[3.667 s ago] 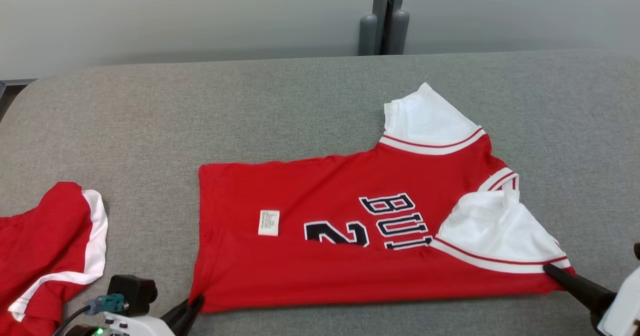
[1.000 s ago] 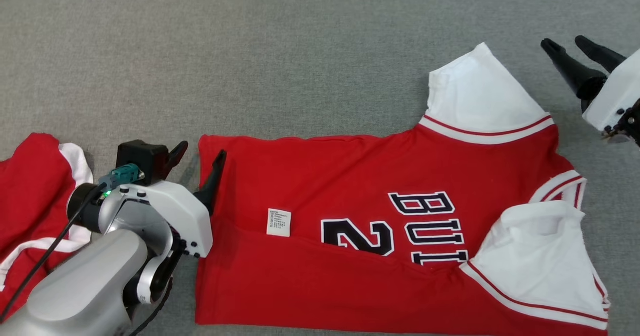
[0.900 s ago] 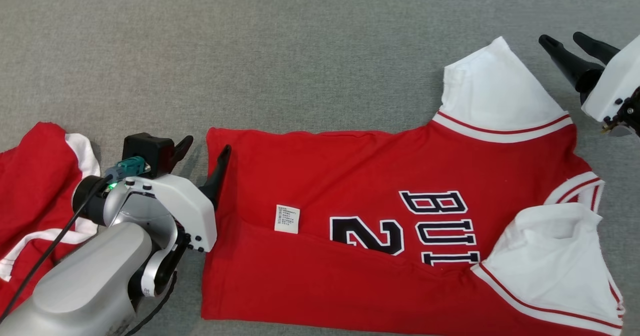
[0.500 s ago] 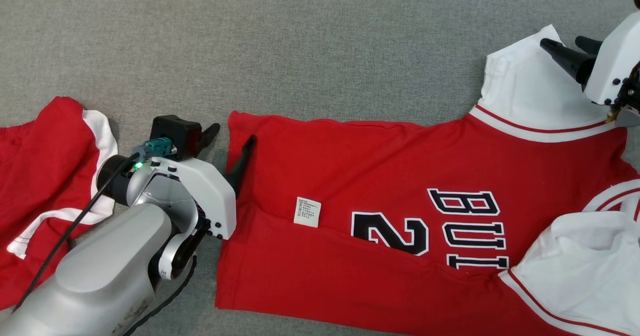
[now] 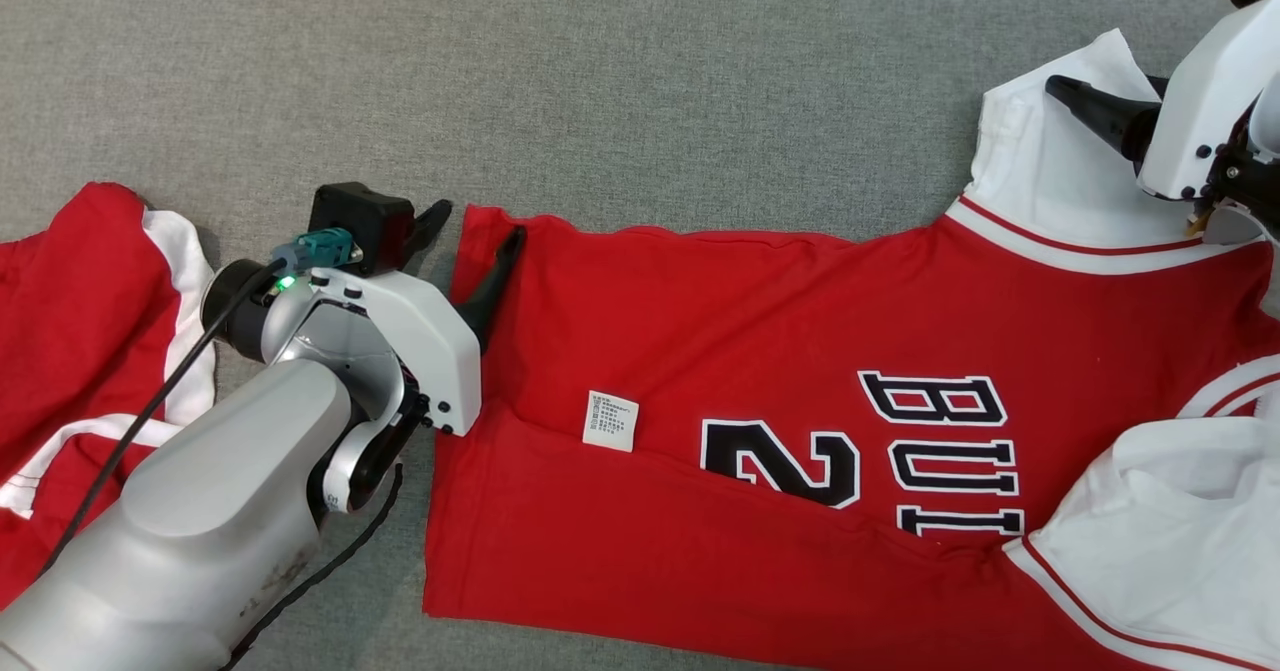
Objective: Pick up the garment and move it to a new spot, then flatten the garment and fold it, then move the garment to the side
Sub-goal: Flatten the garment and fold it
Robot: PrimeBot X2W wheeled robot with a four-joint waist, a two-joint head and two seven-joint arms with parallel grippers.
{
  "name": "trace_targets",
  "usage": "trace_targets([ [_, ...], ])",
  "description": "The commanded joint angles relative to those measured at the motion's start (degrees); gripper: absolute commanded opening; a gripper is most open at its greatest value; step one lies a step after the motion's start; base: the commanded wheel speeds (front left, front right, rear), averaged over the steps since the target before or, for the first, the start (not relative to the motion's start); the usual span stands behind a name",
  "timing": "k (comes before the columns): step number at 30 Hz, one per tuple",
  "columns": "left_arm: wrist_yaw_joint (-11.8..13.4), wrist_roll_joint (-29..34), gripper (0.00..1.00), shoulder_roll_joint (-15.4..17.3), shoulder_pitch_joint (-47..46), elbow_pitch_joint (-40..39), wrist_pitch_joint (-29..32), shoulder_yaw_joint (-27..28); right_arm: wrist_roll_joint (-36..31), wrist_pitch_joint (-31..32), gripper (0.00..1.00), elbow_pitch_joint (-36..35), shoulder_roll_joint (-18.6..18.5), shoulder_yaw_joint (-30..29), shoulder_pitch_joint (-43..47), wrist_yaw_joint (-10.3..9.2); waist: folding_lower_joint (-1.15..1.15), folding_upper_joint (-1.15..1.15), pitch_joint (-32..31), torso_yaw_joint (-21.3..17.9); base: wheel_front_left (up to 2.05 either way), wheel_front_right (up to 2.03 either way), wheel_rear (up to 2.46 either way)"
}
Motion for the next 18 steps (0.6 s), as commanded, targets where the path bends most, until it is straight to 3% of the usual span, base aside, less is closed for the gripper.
trace_targets([
  [1,-0.6,0.1,0.91,-0.2,-0.7,0.7,0.1,-0.3,0.9,0.6,1.0,-0.5,-0.4,0.9,0.0,0.04,0.0,0.0,0.1,0.0,0.0,0.0,0.0],
  [2,-0.8,-0.1,0.57,-0.3,-0.9,0.9,0.4,-0.5,1.1,0.8,0.85,-0.7,-0.4,1.3,0.0,0.04,0.0,0.0,0.1,0.1,0.0,0.0,0.0],
  [3,-1.1,-0.2,0.32,-0.4,-1.0,1.2,0.5,-0.6,1.3,0.8,0.47,-0.8,-0.5,1.6,0.0,0.04,0.0,0.0,0.1,0.1,0.0,0.0,0.0],
  [4,-1.3,-0.3,0.0,-0.5,-1.1,1.3,0.4,-0.6,1.5,0.8,0.35,-1.0,-0.6,2.0,0.0,0.04,0.0,0.0,0.1,0.1,0.0,0.0,0.0],
  [7,-1.9,-0.4,0.0,-0.7,-1.0,1.9,0.1,-0.7,1.8,0.1,0.03,-1.6,-1.2,2.8,-0.1,0.04,0.0,0.0,-0.2,0.1,0.0,0.0,0.0],
  [8,-2.0,-0.4,0.0,-0.7,-0.9,2.0,-0.2,-0.6,1.8,-0.5,0.0,-1.8,-1.4,3.1,-0.1,0.04,0.0,0.0,-0.4,0.1,0.0,0.0,0.0],
  [18,-2.5,-1.1,0.0,0.1,1.0,2.7,-1.7,-0.2,3.2,-6.7,0.0,-2.9,-2.4,5.8,0.6,0.04,0.0,0.0,-3.8,-0.8,0.0,0.0,0.0],
])
